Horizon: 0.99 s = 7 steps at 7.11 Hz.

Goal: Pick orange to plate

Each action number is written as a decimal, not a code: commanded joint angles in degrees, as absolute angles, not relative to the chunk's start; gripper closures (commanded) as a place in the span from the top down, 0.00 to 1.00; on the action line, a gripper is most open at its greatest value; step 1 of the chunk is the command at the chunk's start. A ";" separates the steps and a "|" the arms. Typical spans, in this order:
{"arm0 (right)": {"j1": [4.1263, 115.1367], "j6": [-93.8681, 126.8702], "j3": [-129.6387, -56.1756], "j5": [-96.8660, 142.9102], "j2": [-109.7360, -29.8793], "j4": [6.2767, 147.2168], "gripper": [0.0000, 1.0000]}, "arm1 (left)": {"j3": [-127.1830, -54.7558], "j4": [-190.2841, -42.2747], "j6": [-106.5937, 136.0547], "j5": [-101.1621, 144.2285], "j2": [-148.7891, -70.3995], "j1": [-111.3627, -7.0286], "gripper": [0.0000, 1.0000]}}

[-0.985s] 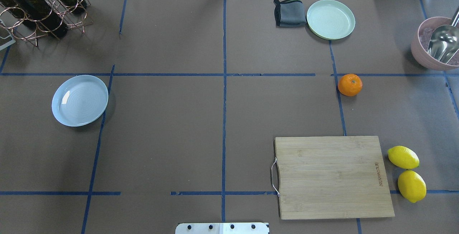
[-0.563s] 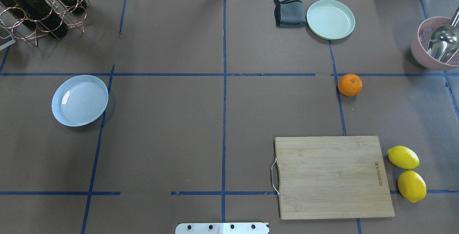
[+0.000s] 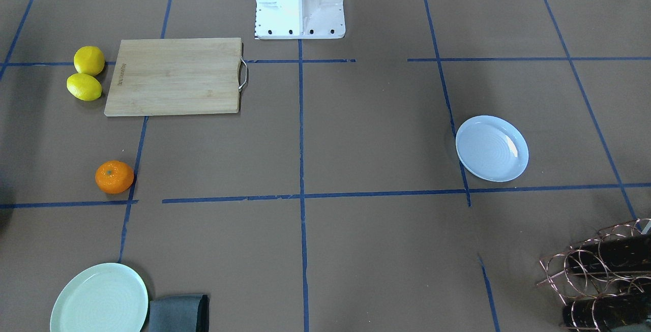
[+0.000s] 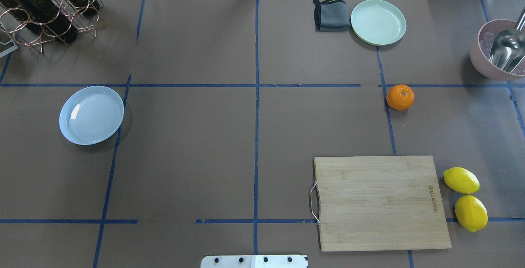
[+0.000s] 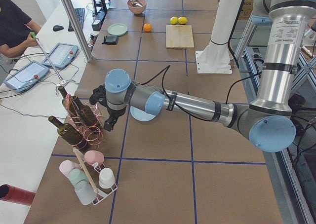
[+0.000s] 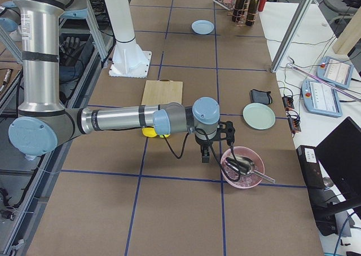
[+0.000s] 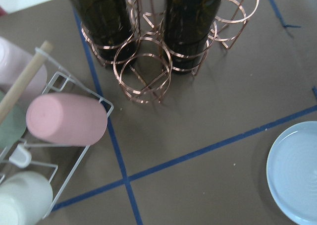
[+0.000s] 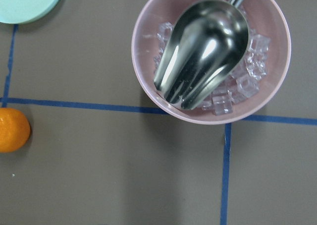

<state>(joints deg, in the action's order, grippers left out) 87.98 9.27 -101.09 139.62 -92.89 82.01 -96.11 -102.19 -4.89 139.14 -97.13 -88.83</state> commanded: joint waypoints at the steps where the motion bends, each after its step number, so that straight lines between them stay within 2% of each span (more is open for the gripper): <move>1: 87.98 14.23 -100.99 140.79 -92.64 76.47 1.00 | -95.71 -108.10 -0.65 139.48 -97.38 -85.97 1.00; 2: 87.98 15.11 -100.73 144.63 -93.07 76.20 1.00 | -95.02 -107.76 -0.53 139.57 -97.82 -85.09 1.00; 4: 87.98 16.60 -101.60 145.11 -92.82 75.41 1.00 | -93.87 -109.15 10.99 137.13 -97.30 -73.64 1.00; 7: 88.07 17.75 -102.74 145.28 -92.64 75.32 1.00 | -90.89 -126.14 29.91 130.96 -90.91 -66.37 1.00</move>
